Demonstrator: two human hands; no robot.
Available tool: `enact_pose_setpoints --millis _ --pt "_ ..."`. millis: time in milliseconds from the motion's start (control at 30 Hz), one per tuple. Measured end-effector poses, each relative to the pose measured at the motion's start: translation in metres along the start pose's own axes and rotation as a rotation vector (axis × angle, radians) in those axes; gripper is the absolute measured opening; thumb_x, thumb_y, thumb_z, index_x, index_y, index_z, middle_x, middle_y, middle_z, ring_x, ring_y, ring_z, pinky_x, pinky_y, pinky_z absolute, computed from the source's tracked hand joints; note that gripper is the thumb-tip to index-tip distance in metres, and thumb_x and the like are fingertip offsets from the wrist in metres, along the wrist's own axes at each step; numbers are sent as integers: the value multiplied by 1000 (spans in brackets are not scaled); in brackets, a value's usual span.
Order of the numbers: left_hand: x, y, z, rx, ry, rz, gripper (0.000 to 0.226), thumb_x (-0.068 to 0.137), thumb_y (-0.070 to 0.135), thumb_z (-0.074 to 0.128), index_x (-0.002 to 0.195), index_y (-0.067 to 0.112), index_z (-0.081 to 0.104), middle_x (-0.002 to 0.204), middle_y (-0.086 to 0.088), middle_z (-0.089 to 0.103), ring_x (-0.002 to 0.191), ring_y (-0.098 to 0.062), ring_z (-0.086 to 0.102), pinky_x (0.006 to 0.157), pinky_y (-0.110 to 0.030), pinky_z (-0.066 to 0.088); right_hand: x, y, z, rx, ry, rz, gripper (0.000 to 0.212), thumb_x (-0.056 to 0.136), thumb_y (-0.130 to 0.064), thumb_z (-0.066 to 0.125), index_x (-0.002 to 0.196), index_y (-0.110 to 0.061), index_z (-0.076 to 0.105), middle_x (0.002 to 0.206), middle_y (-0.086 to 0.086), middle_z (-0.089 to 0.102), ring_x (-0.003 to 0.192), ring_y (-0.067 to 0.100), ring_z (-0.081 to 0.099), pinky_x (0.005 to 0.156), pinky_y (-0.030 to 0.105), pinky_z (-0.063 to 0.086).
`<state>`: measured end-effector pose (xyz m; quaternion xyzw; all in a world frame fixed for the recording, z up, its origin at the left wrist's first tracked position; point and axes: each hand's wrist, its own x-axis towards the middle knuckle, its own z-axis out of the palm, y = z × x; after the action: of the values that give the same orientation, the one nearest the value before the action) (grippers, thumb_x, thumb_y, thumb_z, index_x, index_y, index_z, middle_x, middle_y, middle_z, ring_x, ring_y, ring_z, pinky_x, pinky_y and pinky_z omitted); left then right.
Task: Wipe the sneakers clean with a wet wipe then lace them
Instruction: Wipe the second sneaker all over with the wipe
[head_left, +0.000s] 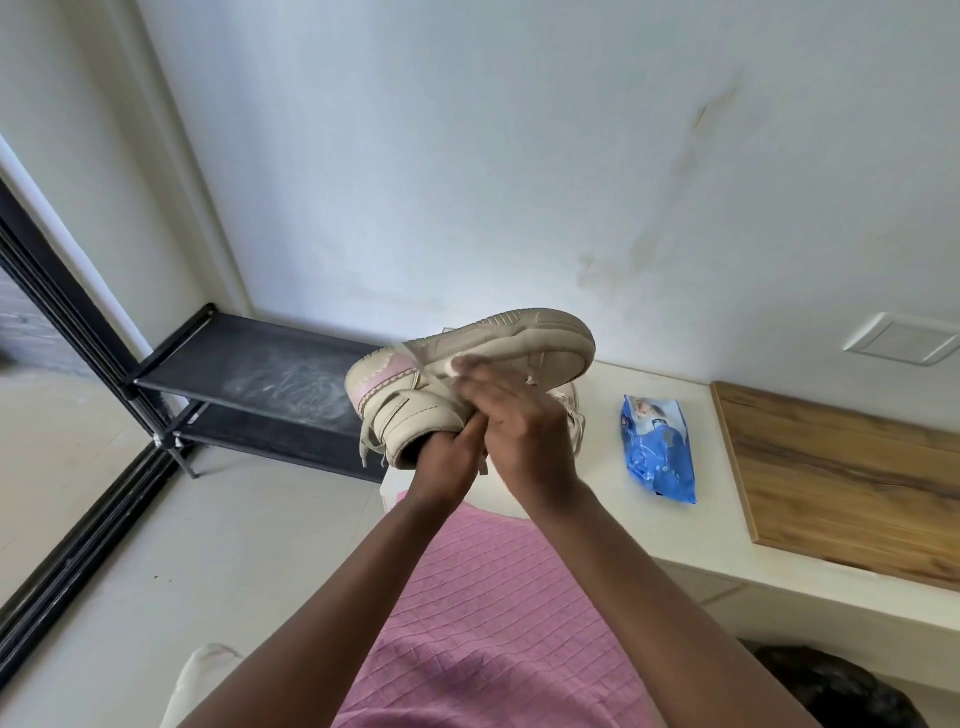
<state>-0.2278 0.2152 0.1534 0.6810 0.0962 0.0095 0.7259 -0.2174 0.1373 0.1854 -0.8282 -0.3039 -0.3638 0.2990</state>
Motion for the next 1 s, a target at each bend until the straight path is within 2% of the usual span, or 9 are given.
enact_pose_setpoints --millis 67,133,267,367,433,533,667,867,1000 --pt "-1 0 0 -49 9 -5 23 68 35 49 55 16 52 44 9 51 51 -6 49 62 -31 40 -8 1 -5 -41 -40 -73 35 79 8 42 99 3 71 105 14 69 99 23 66 90 30 51" --pt "-1 -1 -1 -78 5 -3 23 68 32 49 52 15 52 44 7 49 48 -9 45 57 -32 38 -9 15 -11 -134 -23 -87 35 83 5 40 101 2 70 105 13 70 98 22 67 91 27 49" --pt "1 -2 0 -137 4 -27 26 61 34 53 39 21 56 40 5 45 48 -16 40 54 -34 29 -6 41 -14 -256 125 101 31 83 6 44 97 3 71 101 14 70 96 24 64 89 28 49" --pt "2 6 5 -201 -21 -41 26 61 30 53 36 22 55 40 8 42 43 -12 38 52 -30 28 -7 27 -4 -186 171 194 37 76 8 39 94 4 71 100 15 70 96 24 65 92 20 43" --pt "4 7 5 -257 -28 -11 27 65 23 51 38 21 55 42 7 42 42 -11 37 50 -28 27 -11 14 1 -107 152 153 36 74 7 39 90 5 72 98 14 71 94 24 65 90 20 45" --pt "9 6 0 -273 -30 36 17 62 28 56 45 23 54 46 4 44 46 -16 39 50 -29 28 -16 11 2 -41 131 51 32 80 7 41 87 6 72 96 15 71 94 21 63 89 23 48" --pt "8 3 0 -192 -47 2 29 67 24 49 38 22 54 41 7 42 42 -12 38 50 -29 28 -10 29 -4 -209 101 -67 39 95 3 32 99 4 71 103 13 70 98 24 62 88 28 49" --pt "3 -2 -4 33 -18 -11 33 62 40 49 56 7 52 50 -3 48 51 -21 43 59 -35 35 17 53 -10 -264 210 264 32 71 11 50 92 1 72 94 13 71 90 27 65 80 33 52" --pt "3 2 0 1 -21 -10 30 69 33 47 46 12 49 37 5 43 43 -14 41 52 -29 33 26 19 5 -67 23 170 37 59 13 41 78 2 71 81 14 71 76 28 67 66 35 55"
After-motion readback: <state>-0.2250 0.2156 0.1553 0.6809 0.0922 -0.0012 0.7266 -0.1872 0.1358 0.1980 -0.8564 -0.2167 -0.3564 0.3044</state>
